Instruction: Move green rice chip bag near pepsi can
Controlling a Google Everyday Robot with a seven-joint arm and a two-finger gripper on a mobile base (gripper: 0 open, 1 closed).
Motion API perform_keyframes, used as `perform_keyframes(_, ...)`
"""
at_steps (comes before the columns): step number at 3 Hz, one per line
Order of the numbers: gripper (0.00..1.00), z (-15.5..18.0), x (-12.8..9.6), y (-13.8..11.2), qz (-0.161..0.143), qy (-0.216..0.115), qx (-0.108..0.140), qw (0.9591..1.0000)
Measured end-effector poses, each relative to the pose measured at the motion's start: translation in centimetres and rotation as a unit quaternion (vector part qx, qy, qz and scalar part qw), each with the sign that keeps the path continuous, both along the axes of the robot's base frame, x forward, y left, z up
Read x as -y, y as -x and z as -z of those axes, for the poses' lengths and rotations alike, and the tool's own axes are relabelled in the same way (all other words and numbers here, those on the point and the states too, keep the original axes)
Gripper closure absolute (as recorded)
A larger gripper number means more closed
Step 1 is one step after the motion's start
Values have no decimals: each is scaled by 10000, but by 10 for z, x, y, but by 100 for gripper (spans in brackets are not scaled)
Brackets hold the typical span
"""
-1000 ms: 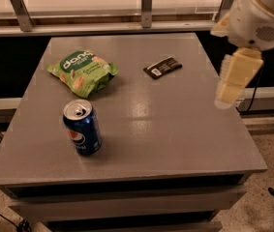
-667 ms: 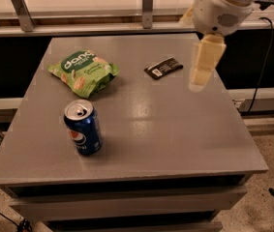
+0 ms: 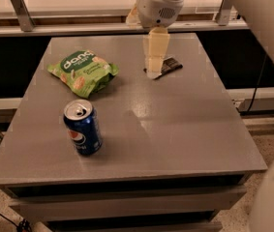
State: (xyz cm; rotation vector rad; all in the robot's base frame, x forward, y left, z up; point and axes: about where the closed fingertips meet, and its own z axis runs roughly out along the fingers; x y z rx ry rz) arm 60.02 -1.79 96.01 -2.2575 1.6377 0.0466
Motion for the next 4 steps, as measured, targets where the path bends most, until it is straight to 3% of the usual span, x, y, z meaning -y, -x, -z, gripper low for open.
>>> perform_keyframes(1, 0, 17, -57, -14, -568, -30, -26, 9984)
perform_keyframes(2, 0, 17, -57, -14, -568, -30, -25, 9984)
perform_keyframes(3, 0, 20, -70, -28, -801, -41, -1, 9968)
perform_keyframes(4, 0, 37, -91, -50, -1215, 84, -3, 9926)
